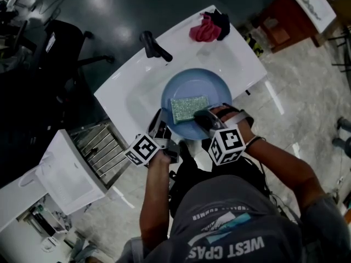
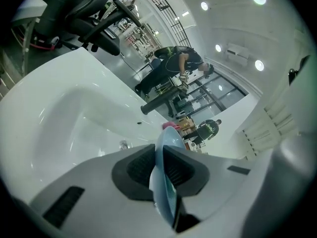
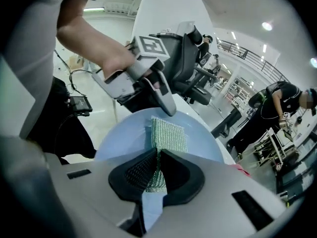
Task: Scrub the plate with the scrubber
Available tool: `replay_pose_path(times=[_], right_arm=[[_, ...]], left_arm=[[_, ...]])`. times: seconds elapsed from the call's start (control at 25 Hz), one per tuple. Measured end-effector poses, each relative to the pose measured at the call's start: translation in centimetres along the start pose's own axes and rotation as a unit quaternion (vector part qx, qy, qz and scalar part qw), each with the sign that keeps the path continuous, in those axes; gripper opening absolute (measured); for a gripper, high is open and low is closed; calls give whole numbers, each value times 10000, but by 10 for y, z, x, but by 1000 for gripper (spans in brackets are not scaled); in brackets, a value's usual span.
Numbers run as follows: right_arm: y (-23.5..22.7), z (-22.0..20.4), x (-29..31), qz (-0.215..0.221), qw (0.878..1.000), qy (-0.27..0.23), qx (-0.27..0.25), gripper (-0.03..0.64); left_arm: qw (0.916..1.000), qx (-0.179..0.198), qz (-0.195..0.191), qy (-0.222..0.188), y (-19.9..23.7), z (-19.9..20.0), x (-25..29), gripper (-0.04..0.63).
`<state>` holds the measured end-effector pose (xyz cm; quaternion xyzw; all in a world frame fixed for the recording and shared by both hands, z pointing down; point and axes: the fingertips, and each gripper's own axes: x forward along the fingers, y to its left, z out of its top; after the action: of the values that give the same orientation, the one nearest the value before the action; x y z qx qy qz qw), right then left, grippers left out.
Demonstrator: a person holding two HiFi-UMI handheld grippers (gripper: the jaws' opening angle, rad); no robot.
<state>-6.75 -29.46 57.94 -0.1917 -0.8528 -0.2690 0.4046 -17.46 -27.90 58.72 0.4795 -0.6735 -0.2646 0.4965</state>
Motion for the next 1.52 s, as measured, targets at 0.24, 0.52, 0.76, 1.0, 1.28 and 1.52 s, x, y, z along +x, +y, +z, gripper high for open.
replay_pose_path(times=[0.24, 0.52, 0.76, 1.0, 1.28, 1.52], right_arm=[[-45, -32, 1, -264, 9985, 413, 250, 51], [4, -39, -25, 205, 9974, 568, 387, 51], [35, -3, -13, 487, 9980, 213, 329, 51], [-27, -1, 9, -69, 9980, 153, 616, 51], [-70, -24, -5, -565, 9934, 334, 944, 51], [-90, -26, -55, -1266, 9803, -125, 1512, 51]], left_arm=[[10000, -32, 24, -51, 4, 4, -3, 43], [10000, -17, 12, -75, 7, 14, -3, 46], [10000, 31, -38, 19, 2, 12, 1, 48], [10000, 24, -82, -2, 0, 14, 0, 48], [9999, -47, -70, -139, 4, 24, -2, 48], [9991, -190, -44, -368, 13, 37, -10, 48]])
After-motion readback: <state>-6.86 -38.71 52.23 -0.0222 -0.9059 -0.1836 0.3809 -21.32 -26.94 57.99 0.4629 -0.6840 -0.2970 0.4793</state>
